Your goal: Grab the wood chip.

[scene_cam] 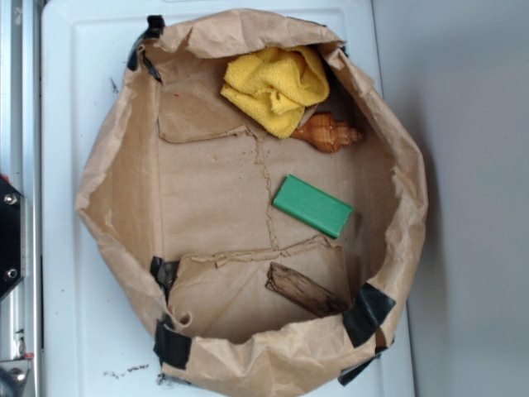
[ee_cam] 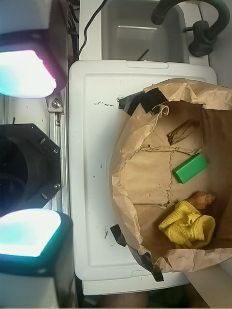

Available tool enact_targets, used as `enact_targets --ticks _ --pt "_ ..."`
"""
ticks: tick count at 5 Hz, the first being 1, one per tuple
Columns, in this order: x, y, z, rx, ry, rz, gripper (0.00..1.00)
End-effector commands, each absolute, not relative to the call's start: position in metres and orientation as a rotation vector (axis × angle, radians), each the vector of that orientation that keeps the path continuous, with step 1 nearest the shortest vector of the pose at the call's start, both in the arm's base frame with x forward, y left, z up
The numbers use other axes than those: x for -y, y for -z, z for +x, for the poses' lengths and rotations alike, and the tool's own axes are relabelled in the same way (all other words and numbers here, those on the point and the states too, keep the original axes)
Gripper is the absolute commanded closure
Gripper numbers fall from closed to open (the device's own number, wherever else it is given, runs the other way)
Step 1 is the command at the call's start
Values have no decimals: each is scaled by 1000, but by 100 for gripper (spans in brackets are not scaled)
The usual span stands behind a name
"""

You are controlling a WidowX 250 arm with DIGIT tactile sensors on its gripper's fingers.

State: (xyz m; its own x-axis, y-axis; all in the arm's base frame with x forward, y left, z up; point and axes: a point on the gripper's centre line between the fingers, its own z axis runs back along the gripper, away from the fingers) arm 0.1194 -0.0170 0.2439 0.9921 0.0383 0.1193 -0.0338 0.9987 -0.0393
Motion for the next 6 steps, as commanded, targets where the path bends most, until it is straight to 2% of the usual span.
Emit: enact_targets --ticks 1,2,3,4,6 --pt "17 -244 119 120 -36 -37 0" --pt "22 -242 169 126 -69 -95 0" --pt "26 -230 218 131 30 -97 0" --pt "27 -220 244 185 146 -25 0" --pt "27 -220 244 185 146 -25 0"
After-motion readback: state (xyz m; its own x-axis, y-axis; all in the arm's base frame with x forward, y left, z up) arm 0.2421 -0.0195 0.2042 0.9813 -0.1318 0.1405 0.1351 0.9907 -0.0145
